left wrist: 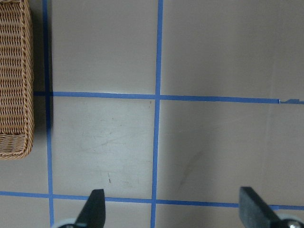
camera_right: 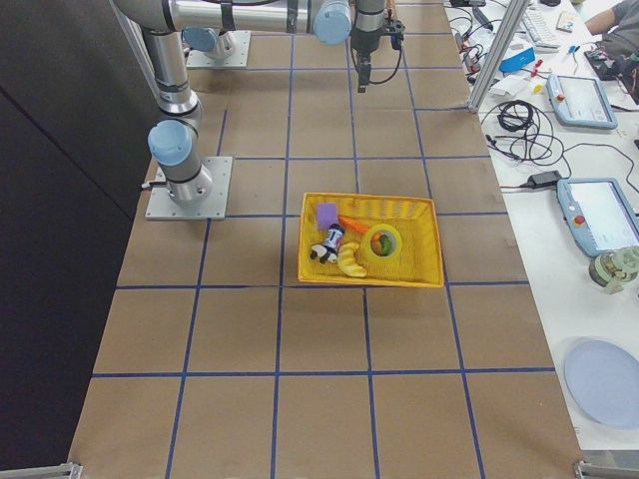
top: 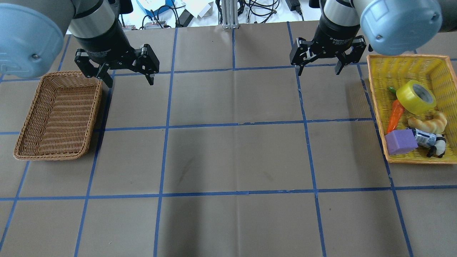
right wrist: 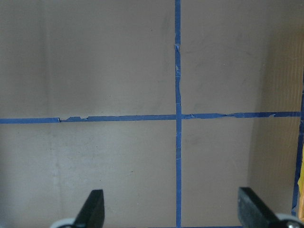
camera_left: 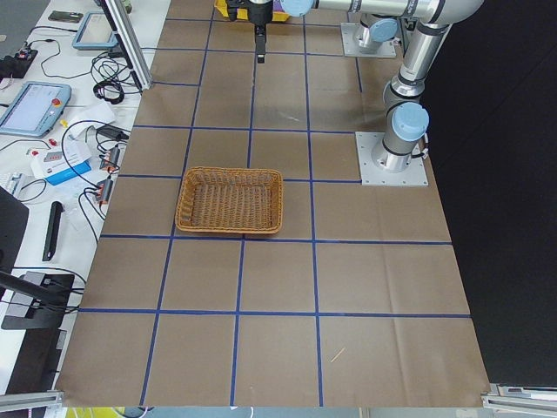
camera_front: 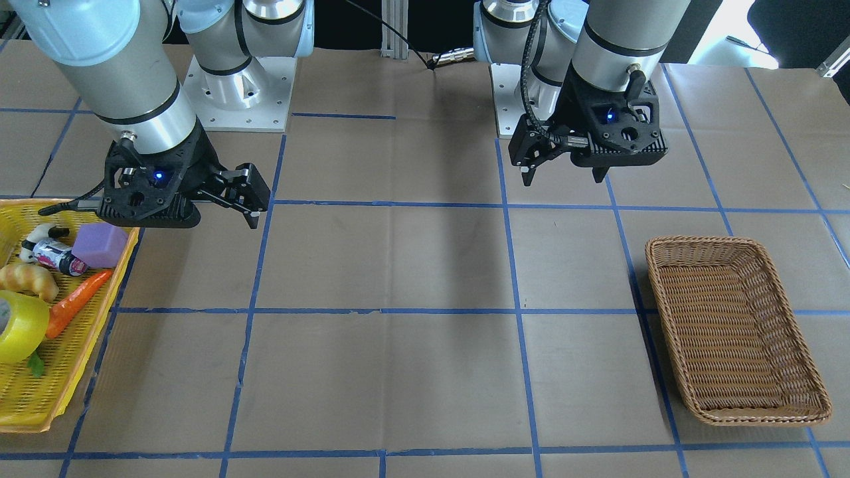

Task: Transfer tape with both arms
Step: 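Move the right gripper over the yellow basket toward the yellow tape roll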

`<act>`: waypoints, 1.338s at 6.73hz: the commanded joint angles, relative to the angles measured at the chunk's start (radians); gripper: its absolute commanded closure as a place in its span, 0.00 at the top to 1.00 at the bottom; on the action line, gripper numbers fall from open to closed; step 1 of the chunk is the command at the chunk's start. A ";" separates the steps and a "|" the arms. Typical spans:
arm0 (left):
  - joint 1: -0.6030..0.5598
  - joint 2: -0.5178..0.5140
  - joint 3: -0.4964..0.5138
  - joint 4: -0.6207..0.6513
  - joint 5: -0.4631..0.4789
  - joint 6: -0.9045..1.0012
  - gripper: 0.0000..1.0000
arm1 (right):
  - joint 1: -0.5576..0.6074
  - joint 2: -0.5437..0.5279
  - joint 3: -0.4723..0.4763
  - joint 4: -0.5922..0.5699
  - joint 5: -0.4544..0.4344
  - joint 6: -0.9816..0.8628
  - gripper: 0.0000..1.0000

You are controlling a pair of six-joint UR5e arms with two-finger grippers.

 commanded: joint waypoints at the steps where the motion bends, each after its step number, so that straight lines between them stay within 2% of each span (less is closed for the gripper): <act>1: 0.000 0.000 -0.002 0.000 0.001 0.000 1.00 | -0.023 0.006 0.002 -0.002 -0.001 -0.017 1.00; 3: 0.000 0.000 -0.002 0.000 0.001 0.000 1.00 | -0.048 0.006 0.002 -0.020 0.001 -0.089 1.00; 4: 0.000 0.000 -0.002 0.000 0.001 0.000 1.00 | -0.135 0.014 0.002 -0.022 0.002 -0.229 1.00; 5: 0.000 0.000 -0.002 0.000 0.001 0.000 1.00 | -0.277 0.033 0.002 -0.020 0.020 -0.358 1.00; 7: 0.000 0.000 -0.002 0.000 0.001 0.000 1.00 | -0.473 0.159 -0.022 -0.110 0.095 -0.616 1.00; 8: 0.000 0.000 -0.002 0.000 0.001 0.000 1.00 | -0.575 0.247 -0.050 -0.112 0.146 -0.725 1.00; 9: 0.000 0.000 -0.002 0.000 0.002 0.000 1.00 | -0.626 0.336 -0.092 -0.111 0.190 -0.805 1.00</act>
